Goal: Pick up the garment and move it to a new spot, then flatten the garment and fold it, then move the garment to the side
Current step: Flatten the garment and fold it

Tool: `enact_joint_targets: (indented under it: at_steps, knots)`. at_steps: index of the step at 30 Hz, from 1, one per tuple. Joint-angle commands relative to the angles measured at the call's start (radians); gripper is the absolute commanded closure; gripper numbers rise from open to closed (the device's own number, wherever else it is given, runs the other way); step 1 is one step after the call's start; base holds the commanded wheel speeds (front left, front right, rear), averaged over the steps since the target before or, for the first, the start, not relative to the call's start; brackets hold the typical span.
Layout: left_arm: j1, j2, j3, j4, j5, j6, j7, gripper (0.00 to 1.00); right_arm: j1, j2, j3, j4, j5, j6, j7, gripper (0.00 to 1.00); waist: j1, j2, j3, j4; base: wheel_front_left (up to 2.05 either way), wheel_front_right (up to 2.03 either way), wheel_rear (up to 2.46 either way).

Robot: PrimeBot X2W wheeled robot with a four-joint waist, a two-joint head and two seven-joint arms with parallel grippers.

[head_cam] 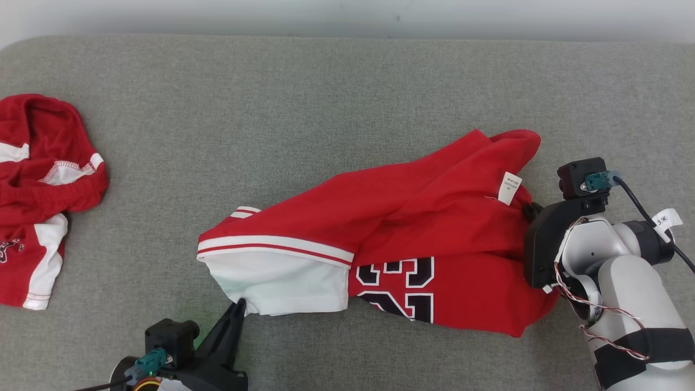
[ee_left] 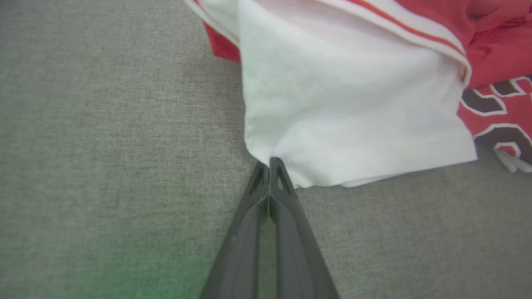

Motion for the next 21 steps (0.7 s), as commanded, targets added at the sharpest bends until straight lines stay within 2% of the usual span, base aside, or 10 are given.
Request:
enact_joint_targets:
  at_steps: [1, 7, 13, 17, 21]
  knots:
    - [-0.002, 0.001, -0.001, 0.009, 0.001, 0.005, -0.004, 1.0, -0.004, -0.004, 0.006, -0.001, -0.006, -0.002, -0.013, 1.0, 0.0, -0.0001, -0.003, 0.0, 0.0, 0.0, 0.0]
    - [-0.008, 0.001, 0.031, -0.021, -0.007, 0.013, -0.058, 1.0, -0.003, -0.023, 0.008, -0.038, 0.001, -0.002, -0.075, 1.0, 0.0, -0.0001, -0.023, 0.0, 0.0, 0.0, 0.0]
    - [0.009, 0.02, 0.048, -0.094, -0.024, 0.013, -0.063, 1.0, 0.051, -0.051, -0.02, -0.114, -0.014, -0.002, -0.074, 1.0, 0.0, -0.0001, -0.042, -0.002, 0.0, 0.0, 0.0]
    - [0.029, 0.032, 0.052, -0.147, -0.034, 0.023, -0.055, 1.0, 0.106, -0.052, -0.098, -0.237, -0.09, -0.002, -0.099, 1.0, 0.0, -0.0001, -0.051, -0.005, 0.0, 0.0, 0.0]
    - [0.056, 0.042, 0.057, -0.187, -0.043, 0.037, -0.05, 1.0, 0.165, -0.023, -0.161, -0.391, -0.166, -0.002, -0.16, 1.0, 0.0, -0.0001, -0.066, -0.009, 0.0, 0.0, 0.0]
